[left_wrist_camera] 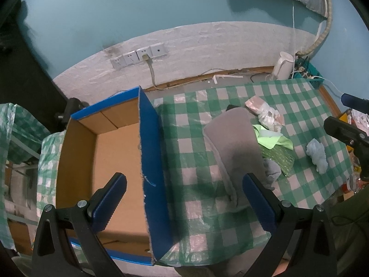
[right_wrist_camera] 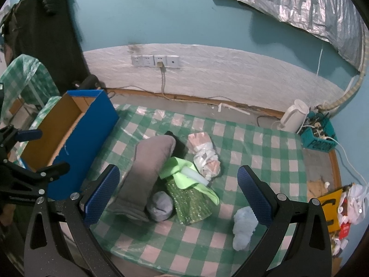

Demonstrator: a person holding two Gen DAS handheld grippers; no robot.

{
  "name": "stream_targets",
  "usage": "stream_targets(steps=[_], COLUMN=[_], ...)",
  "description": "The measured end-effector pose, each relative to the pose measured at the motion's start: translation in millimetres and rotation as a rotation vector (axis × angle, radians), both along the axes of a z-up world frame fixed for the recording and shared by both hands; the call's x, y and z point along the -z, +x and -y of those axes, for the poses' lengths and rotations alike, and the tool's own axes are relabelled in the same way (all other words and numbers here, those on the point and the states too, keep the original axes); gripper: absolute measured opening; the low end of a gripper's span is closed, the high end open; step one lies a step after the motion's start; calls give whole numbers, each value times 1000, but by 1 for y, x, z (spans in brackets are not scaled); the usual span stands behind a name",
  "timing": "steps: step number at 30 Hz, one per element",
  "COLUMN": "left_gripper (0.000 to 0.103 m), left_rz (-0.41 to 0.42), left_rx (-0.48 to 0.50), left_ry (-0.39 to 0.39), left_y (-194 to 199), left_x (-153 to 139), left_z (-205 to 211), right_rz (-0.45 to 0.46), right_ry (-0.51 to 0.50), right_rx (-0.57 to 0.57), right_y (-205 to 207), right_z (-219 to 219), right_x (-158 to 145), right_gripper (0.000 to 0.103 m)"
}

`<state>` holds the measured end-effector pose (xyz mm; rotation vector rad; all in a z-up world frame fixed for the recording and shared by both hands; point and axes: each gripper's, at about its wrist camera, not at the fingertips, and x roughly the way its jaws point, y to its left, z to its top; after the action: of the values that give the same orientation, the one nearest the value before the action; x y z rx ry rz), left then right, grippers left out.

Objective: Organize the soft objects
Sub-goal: 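Grasp the grey plush pillow with the left tool while the right tool grasps the white wrapped bundle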

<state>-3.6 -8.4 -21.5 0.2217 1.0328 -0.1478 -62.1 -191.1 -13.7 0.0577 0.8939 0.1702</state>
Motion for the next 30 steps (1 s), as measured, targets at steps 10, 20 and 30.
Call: stream_targets(steps=[10,20,30], left_gripper=[101,101,101], left_rz=[-64,-121,-177], left_rx=[10,8,13], left_ry=[20,43,46], left_y=[18,34,43], left_x=[12,38,62], left_z=[22,43,60], right_rz=[-89,-177,-335], right_ry=[-13,19,7], right_rx=[69,162,214], right_y=[5,9,21], right_z=[30,71,98], right_x=[25,55,111], right_gripper=[101,101,101])
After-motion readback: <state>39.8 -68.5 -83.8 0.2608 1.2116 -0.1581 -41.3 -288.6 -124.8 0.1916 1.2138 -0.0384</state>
